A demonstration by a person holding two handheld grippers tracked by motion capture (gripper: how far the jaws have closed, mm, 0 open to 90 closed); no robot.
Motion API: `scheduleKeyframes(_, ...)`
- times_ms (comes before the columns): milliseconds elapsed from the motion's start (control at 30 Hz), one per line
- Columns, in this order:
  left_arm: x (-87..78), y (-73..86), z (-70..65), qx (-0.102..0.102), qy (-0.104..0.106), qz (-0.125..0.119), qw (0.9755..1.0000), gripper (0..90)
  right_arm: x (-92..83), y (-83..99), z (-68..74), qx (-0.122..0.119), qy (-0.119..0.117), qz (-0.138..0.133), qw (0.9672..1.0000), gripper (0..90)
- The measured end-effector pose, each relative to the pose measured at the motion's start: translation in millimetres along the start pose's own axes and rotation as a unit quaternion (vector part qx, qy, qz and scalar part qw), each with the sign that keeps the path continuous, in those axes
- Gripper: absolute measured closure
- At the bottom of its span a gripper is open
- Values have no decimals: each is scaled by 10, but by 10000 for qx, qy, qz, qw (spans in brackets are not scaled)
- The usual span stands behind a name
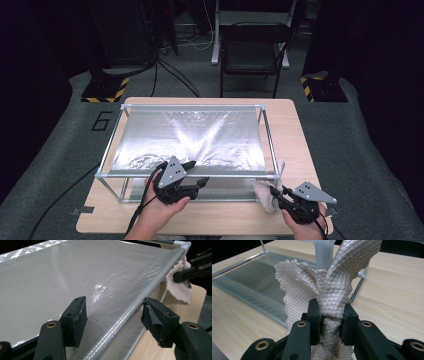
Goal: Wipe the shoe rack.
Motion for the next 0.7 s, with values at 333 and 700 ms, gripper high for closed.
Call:
scheduleKeyframes(333,0,2,3,17,-13,-9,10000,366,118,192,-9,65,17,114,9999,748)
scheduleKeyframes(700,-1,3,2,26,-2,-16,10000,366,353,604,-27,98,112,477,9987,755)
Point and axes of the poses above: each handheld gripper's, and its own axes: x roughly forward along the jaws, y roughly out of its underside, z roughly to its left, the point moved 7 cm from there along x, roughly forward along the jaws, and after that the axes turned 2 degrees about y, right-handed, at the moved point
